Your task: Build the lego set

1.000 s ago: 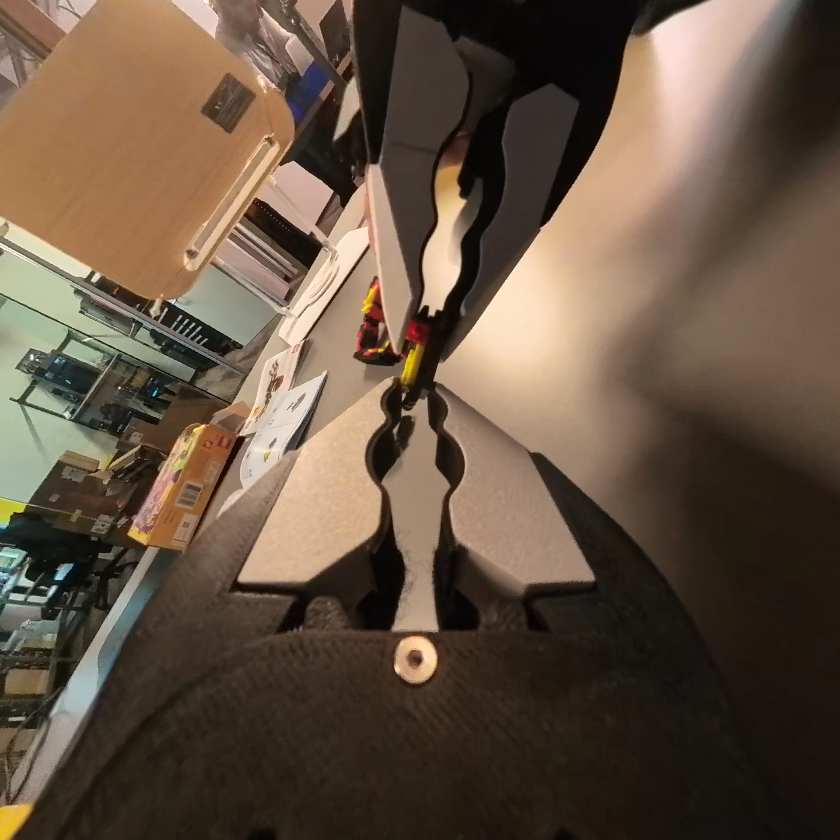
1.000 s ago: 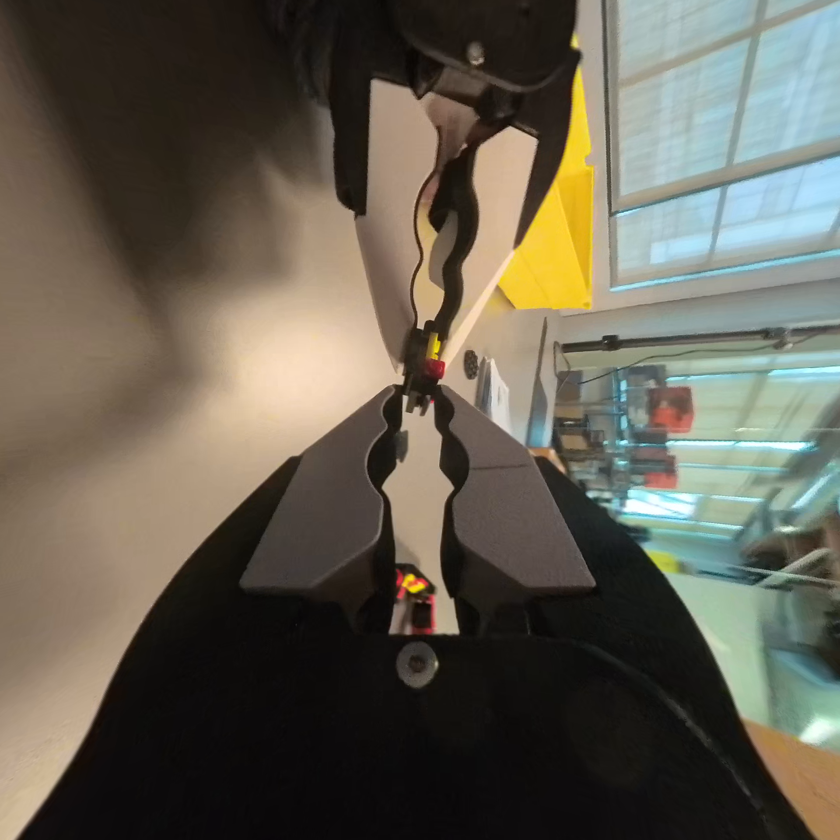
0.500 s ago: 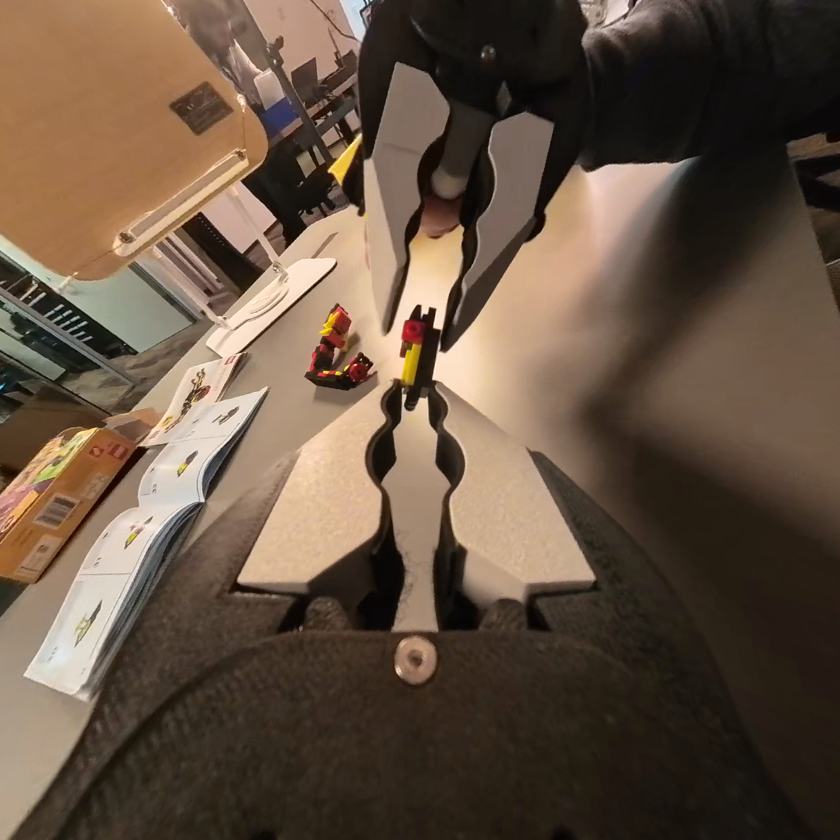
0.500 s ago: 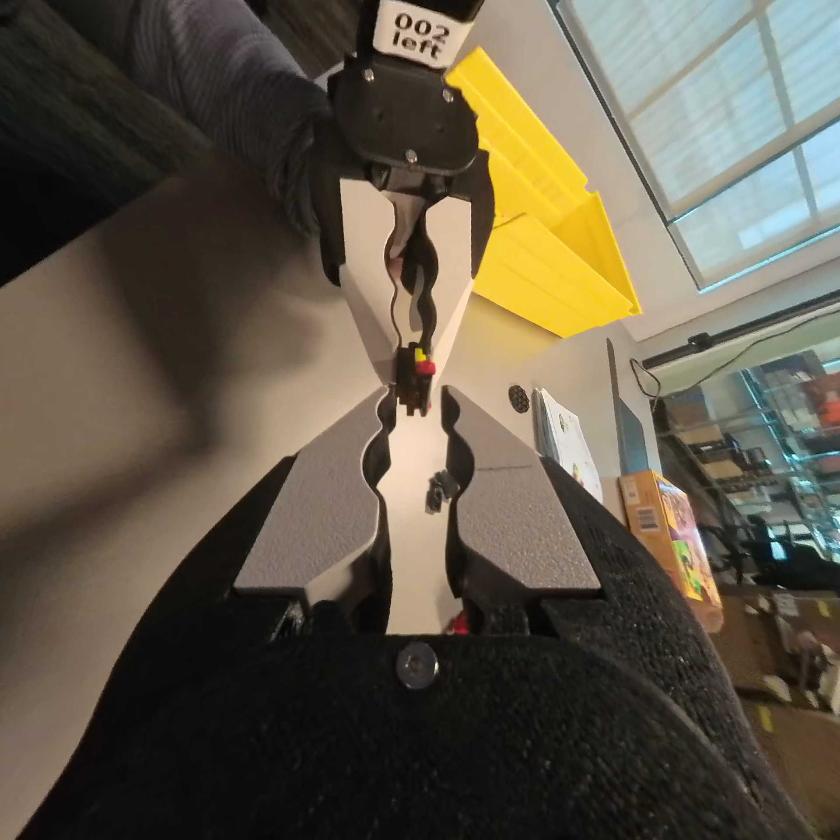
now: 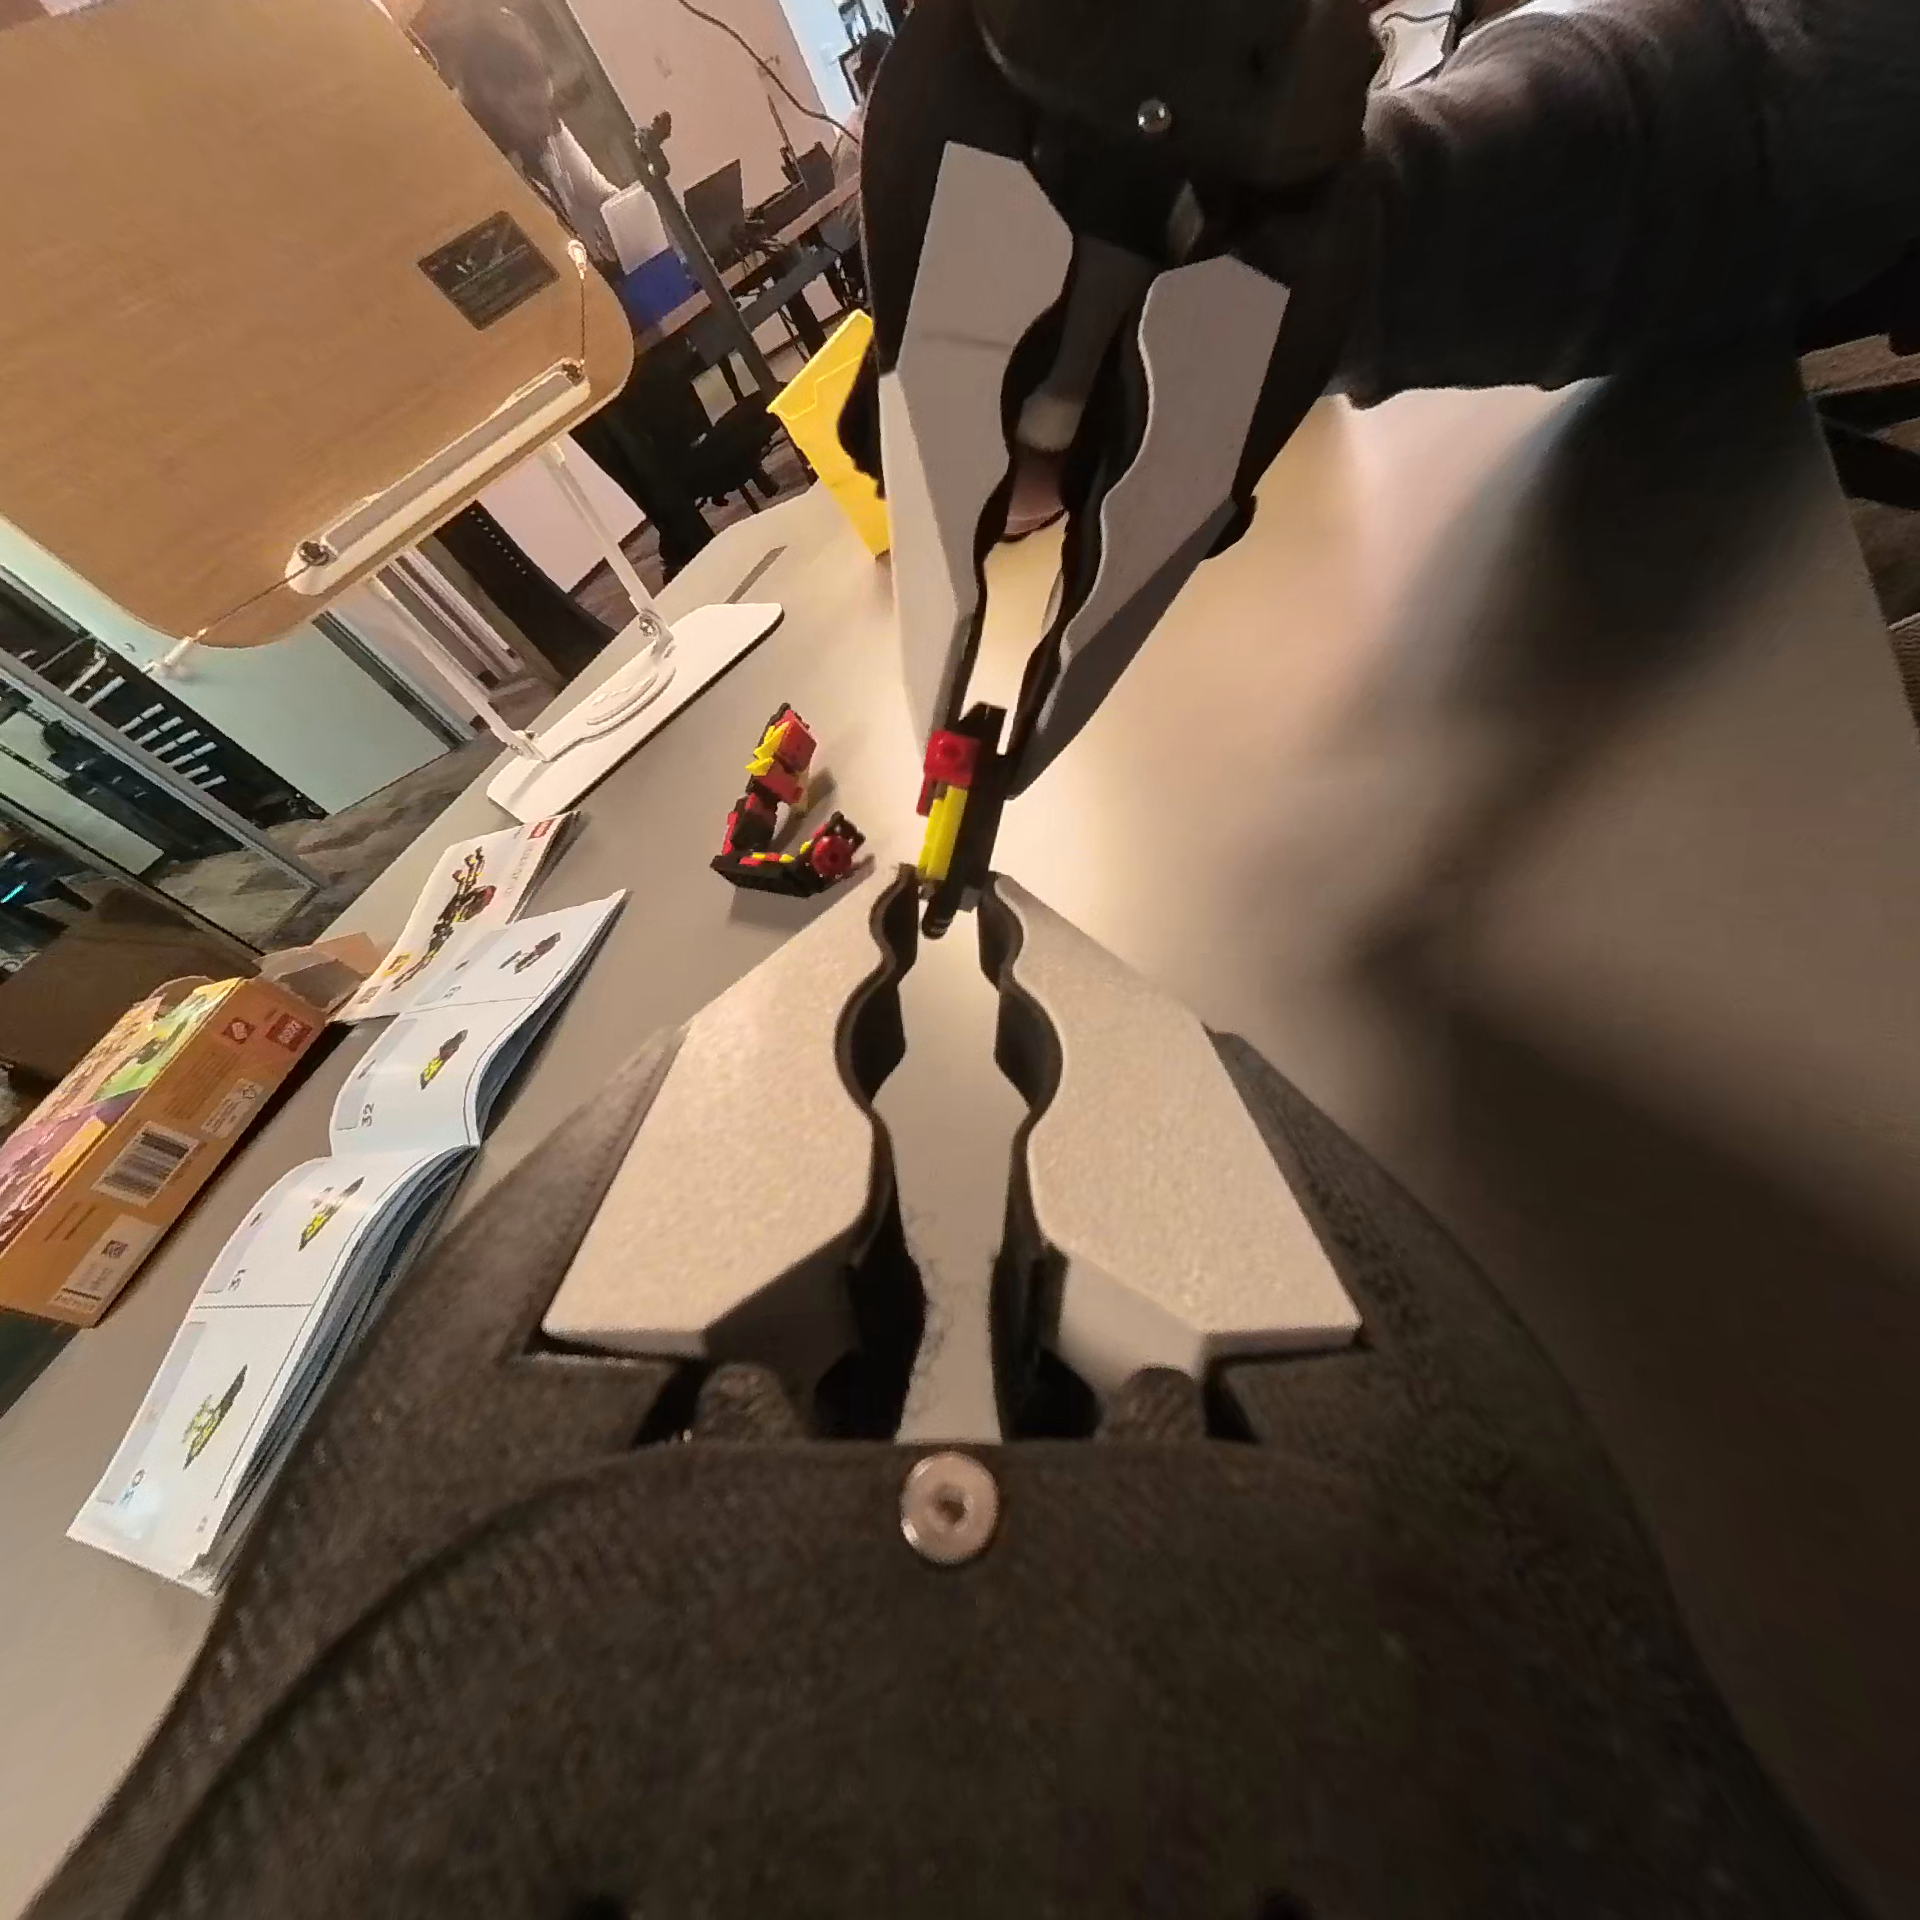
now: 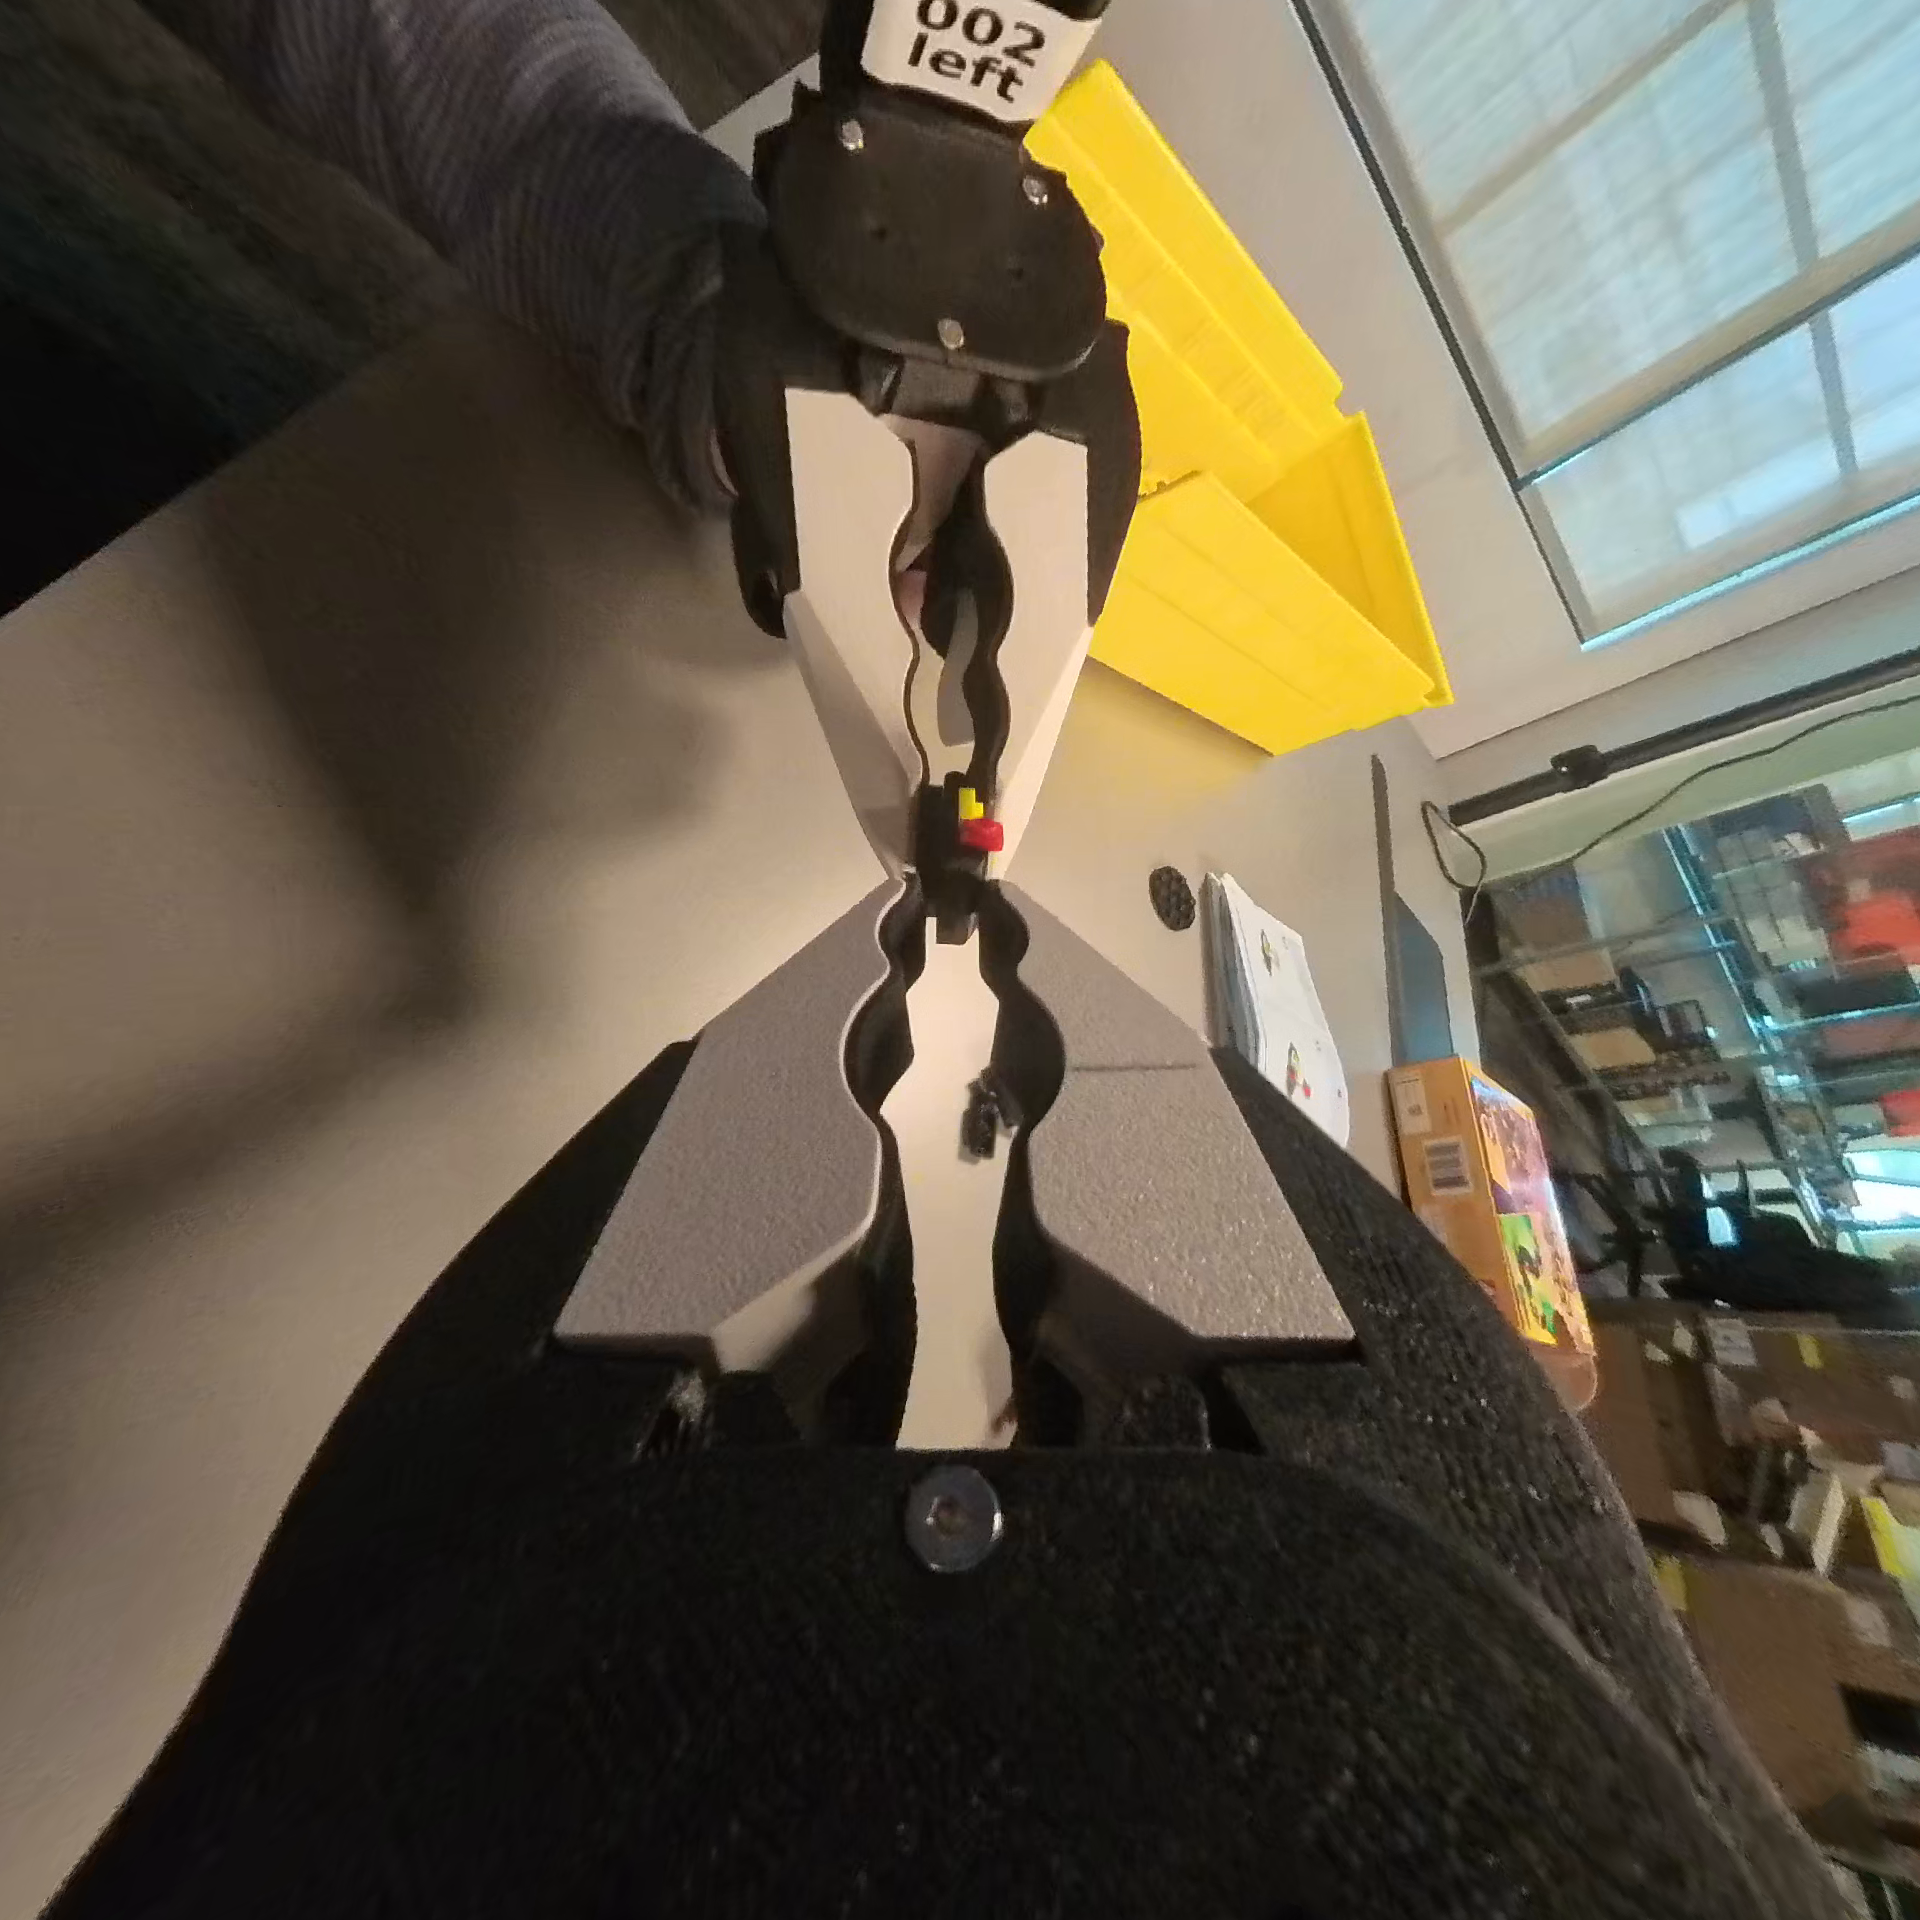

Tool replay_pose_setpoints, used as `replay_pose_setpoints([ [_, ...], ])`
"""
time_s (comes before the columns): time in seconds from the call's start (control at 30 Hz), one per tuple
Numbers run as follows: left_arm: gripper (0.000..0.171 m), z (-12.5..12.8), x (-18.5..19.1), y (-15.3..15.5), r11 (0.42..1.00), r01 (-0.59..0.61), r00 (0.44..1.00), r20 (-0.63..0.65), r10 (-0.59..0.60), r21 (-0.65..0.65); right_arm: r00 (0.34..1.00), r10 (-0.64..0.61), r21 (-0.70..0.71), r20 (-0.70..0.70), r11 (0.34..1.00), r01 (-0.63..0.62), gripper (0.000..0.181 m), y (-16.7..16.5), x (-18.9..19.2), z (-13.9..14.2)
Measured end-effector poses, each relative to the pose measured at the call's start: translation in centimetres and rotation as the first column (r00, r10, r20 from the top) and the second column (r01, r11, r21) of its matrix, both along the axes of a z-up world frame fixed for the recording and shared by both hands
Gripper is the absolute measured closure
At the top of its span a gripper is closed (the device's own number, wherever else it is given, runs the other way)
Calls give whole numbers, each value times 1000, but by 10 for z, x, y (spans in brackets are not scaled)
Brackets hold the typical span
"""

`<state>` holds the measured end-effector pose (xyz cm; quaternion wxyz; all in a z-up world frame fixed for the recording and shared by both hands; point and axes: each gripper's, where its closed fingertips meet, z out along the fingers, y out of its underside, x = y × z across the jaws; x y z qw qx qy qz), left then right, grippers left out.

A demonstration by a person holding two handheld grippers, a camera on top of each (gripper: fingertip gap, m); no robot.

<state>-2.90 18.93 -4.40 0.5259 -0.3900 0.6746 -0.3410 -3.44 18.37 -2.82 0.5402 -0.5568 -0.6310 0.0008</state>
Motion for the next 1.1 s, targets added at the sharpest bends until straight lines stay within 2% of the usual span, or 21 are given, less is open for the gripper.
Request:
replay_pose_setpoints([
  [0.17, 162, -2, 0, 0, 1000, -5, 1000, -6, 5, 16, 1000, 9, -11, -3, 1000, -9, 173, -1, 0, -2],
  [0.27, 161, -2, 2, 5, 998, -45, 999, -9, 45, 47, 997, -11, -58, -83, 998, 6, 172, 4, 2, -2],
  [0.33, 161, -9, 2, 13, 991, -87, 995, -44, 92, 106, 996, -4, -34, -88, 999, 1, 152, 5, 3, -8],
  [0.37, 161, -13, 2, 15, 984, -99, 992, -58, 109, 147, 997, -2, -22, -73, 1000, 1, 150, 5, 4, -12],
  [0.5, 161, -18, 4, 13, 981, -89, 991, -82, 104, 170, 1000, 1, 91, -24, 996, 1, 159, 7, 6, -19],
  [0.57, 161, -18, 5, 12, 984, -83, 992, -83, 97, 159, 1000, 4, 131, -22, 991, -1, 172, 6, 6, -19],
  [0.63, 161, -18, 5, 11, 988, -79, 992, -83, 90, 137, 1000, 12, 162, -20, 987, -8, 173, 6, 7, -18],
  [0.73, 153, -22, 7, 6, 998, -57, 992, -117, 53, -31, 1000, 2, 204, 10, 979, -4, 173, 9, 14, -24],
  [0.8, 140, -22, 7, 11, 991, -71, 990, -129, 56, -112, 996, -31, 243, 83, 970, 10, 174, 17, 25, -36],
  [0.87, 135, -20, 6, 18, 982, -95, 990, -122, 75, -166, 984, -55, 265, 170, 964, 9, 174, 23, 37, -49],
  [1.1, 134, -15, 4, 31, 965, -144, 987, -98, 125, -219, 918, -76, 296, 389, 954, -46, 172, 27, 54, -72],
])
